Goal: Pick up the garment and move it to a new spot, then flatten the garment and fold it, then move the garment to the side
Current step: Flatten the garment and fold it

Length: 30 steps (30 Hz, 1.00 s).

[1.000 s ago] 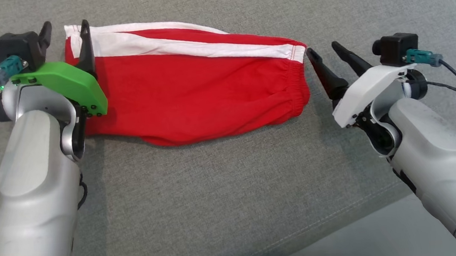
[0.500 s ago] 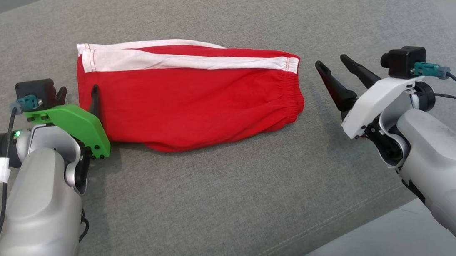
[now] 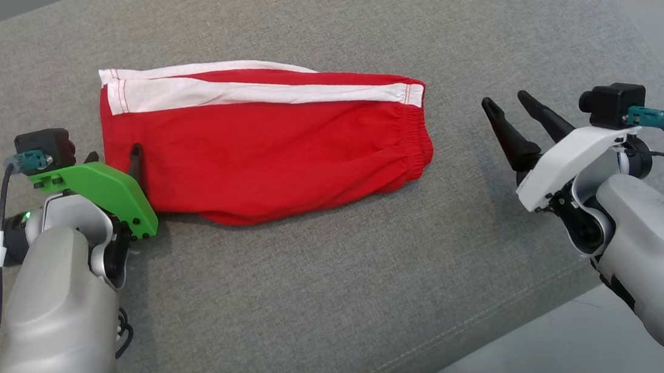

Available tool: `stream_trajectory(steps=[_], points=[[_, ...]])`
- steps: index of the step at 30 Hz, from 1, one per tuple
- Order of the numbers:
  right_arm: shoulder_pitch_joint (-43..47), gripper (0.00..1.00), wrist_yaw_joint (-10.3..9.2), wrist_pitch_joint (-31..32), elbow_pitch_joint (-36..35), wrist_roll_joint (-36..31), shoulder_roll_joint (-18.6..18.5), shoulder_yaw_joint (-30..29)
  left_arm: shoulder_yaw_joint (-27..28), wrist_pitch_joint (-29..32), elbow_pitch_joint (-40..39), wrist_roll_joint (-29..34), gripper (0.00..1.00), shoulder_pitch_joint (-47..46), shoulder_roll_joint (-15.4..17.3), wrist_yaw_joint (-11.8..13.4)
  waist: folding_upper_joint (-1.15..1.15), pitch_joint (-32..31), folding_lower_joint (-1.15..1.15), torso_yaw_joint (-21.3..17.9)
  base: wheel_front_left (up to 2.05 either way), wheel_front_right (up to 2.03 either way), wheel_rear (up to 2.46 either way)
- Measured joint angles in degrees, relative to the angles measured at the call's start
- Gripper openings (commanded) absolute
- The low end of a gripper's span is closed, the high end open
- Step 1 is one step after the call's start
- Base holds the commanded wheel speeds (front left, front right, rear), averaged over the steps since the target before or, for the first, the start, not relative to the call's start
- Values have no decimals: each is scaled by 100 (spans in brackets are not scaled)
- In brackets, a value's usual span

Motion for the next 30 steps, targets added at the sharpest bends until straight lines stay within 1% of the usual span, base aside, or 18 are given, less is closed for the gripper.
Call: stream_trajectory(steps=[1,2,4,5,6,15,22,25,30], points=[[20,100,0,0,-3,10,-9,-4,9,23,3,-29,100,-1,-18,-34,0,-2,0,1,0,0,0],[26,100,0,-1,-3,15,-19,-7,7,25,9,-46,83,-2,-41,-42,0,-6,0,3,0,0,0],[26,100,0,-7,-20,15,-43,-16,-15,84,24,-59,36,-5,-69,-94,0,-15,0,8,0,0,0],[26,100,0,-8,-32,15,-55,-19,-31,105,30,-60,9,-6,-71,-115,0,-21,0,11,0,0,0],[26,100,0,-9,-41,15,-62,-20,-41,118,38,-60,0,-7,-74,-143,0,-27,0,14,0,0,0],[125,100,0,-53,-77,14,-233,-204,-279,85,98,-110,0,11,-277,-290,0,-180,0,167,0,0,0],[331,100,0,-58,-157,13,-305,-285,-275,-294,-34,-201,0,214,-327,-294,0,-378,0,381,0,0,0],[459,100,0,-58,-177,13,-350,-313,-302,-476,-112,-263,0,424,-353,-338,0,-484,0,494,0,0,0],[715,100,0,-58,-175,20,-479,-347,-404,-750,-249,-330,0,826,-436,-344,0,-686,0,712,0,0,0]])
